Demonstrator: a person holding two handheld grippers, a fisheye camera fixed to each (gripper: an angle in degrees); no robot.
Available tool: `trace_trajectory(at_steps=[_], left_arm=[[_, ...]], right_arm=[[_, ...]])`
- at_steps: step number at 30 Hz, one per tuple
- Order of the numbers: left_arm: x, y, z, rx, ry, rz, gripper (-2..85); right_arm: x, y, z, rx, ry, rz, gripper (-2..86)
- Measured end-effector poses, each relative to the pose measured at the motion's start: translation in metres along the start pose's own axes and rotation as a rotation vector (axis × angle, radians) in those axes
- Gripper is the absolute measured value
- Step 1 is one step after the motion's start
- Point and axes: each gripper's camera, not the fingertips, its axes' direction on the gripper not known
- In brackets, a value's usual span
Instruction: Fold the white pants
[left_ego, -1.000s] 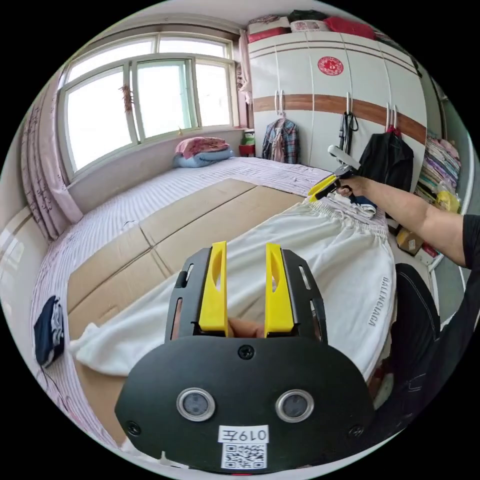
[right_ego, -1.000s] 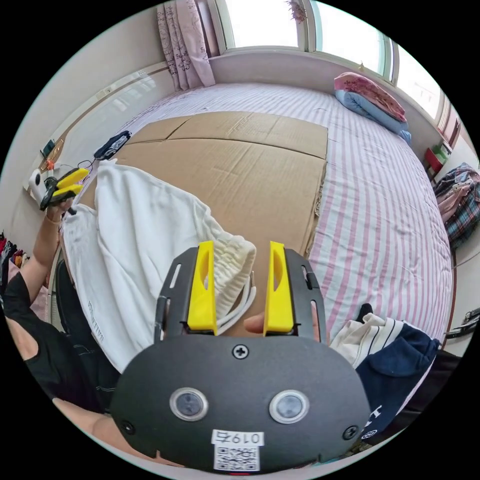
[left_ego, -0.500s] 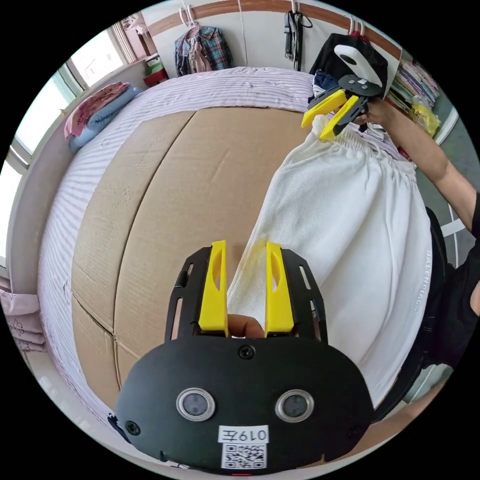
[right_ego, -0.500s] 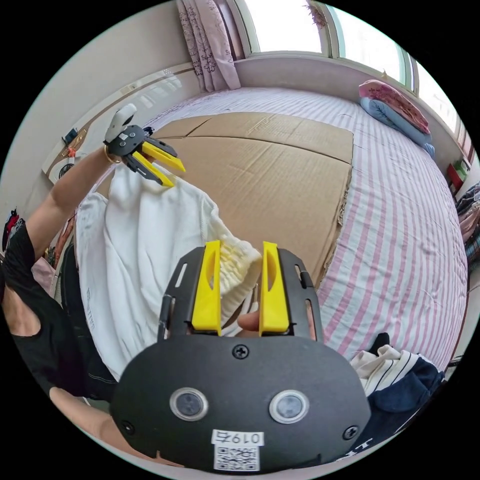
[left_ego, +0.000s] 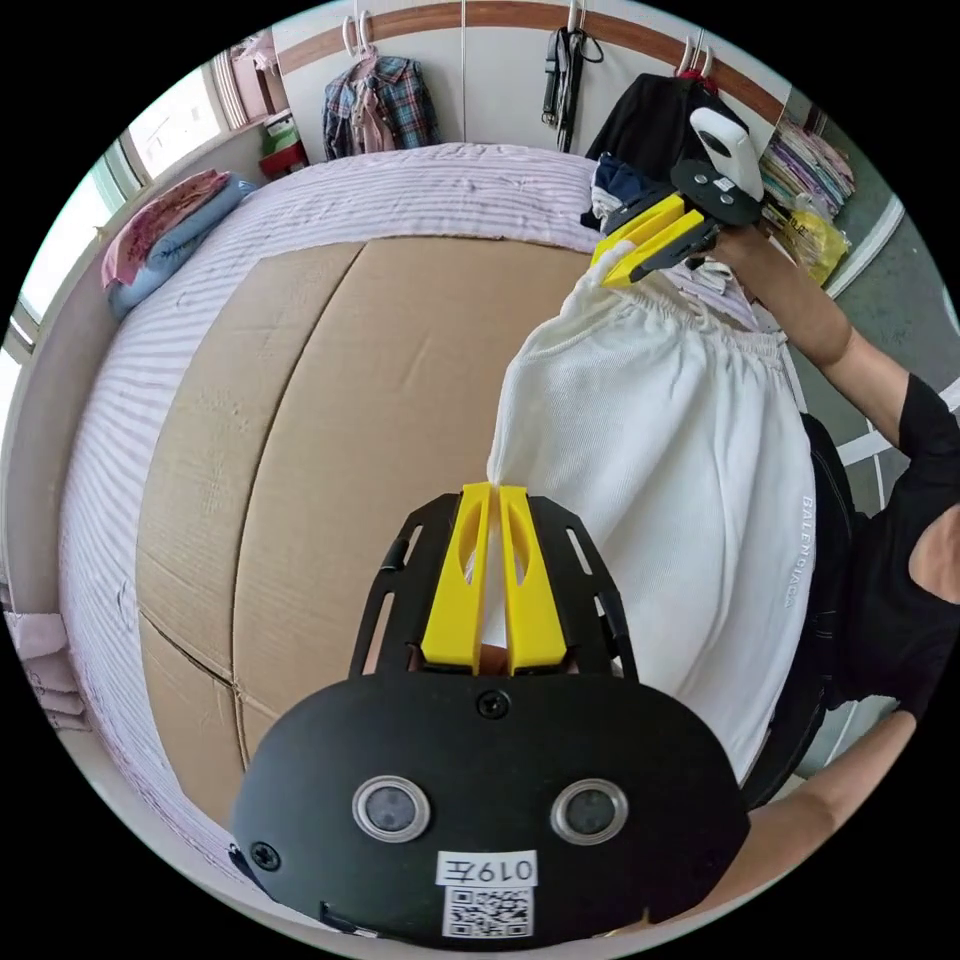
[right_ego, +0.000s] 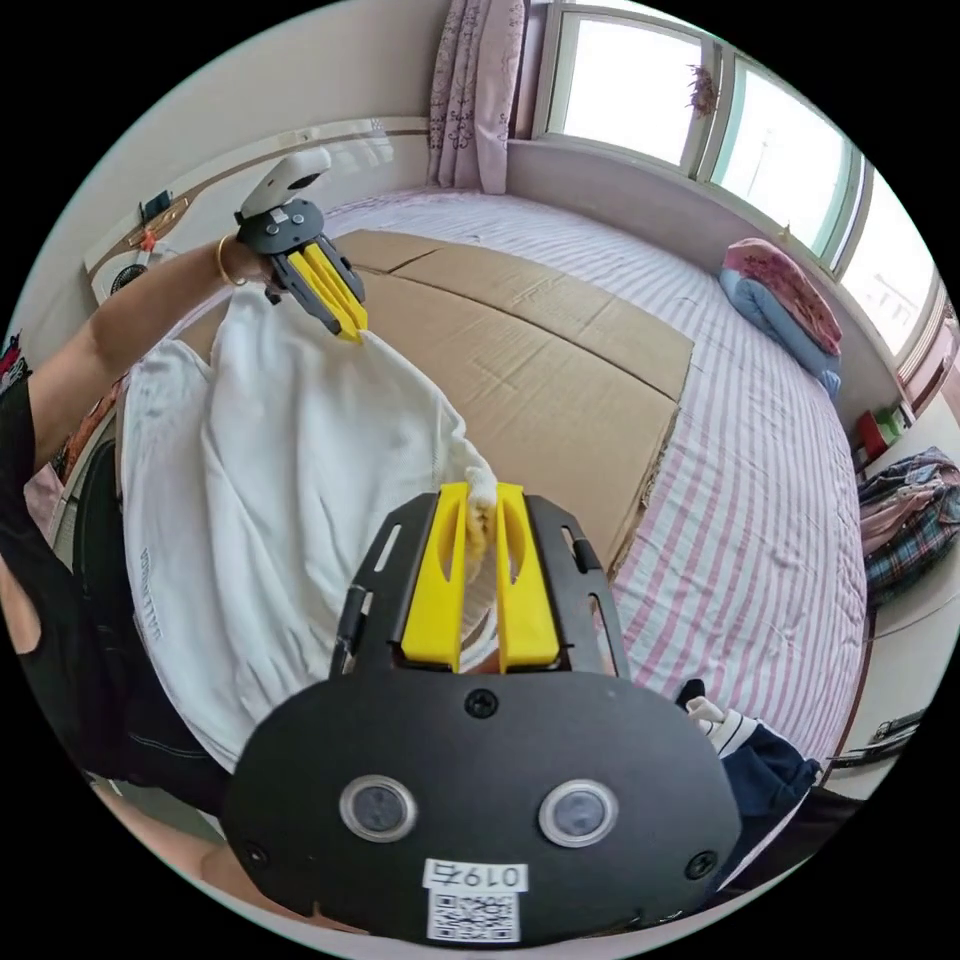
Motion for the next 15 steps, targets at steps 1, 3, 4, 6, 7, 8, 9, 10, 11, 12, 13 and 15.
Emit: trace_trajectory(at_steps=[1,3,4,6,7,8,9,10,11,12,13,15], left_arm=[[-0.006,-0.001,-0.01,0.038,-0.02,-0.025,0.7],[-0.014,-0.002,-0.021,0.09,-0.071,-0.07,0.6],[-0.018,-0.004,-0.025,0.135,-0.11,-0.111,0.6],[-0.02,-0.011,-0.022,0.158,-0.174,-0.156,0.6],[-0.018,-0.018,-0.014,0.153,-0.22,-0.179,0.6],[-0.016,-0.023,-0.008,0.141,-0.244,-0.185,0.6],[-0.012,-0.033,0.005,0.098,-0.299,-0.19,0.6],[-0.006,-0.043,0.018,0.057,-0.372,-0.191,0.6],[-0.003,-0.047,0.024,0.044,-0.405,-0.185,0.6],[0.004,-0.056,0.035,0.014,-0.465,-0.172,0.6],[0.008,-0.064,0.044,-0.015,-0.519,-0.168,0.7],[0.011,-0.072,0.059,-0.084,-0.563,-0.148,0.8]], right_arm=[[0.003,0.001,-0.003,0.012,0.025,0.005,5.1],[0.018,0.008,-0.008,0.068,0.097,0.058,5.1],[0.024,0.01,-0.007,0.076,0.096,0.079,5.1],[0.047,0.014,0.008,0.064,0.089,0.172,5.1],[0.051,0.014,0.014,0.051,0.095,0.189,5.1],[0.061,0.016,0.027,0.019,0.107,0.227,5.1],[0.07,0.018,0.04,-0.006,0.11,0.266,5.1],[0.074,0.019,0.045,-0.016,0.11,0.285,5.1],[0.082,0.021,0.057,-0.041,0.118,0.325,5.1],[0.089,0.024,0.068,-0.073,0.122,0.356,5.1],[0.092,0.025,0.073,-0.086,0.122,0.366,5.1],[0.106,0.033,0.081,-0.093,0.102,0.411,5.2]])
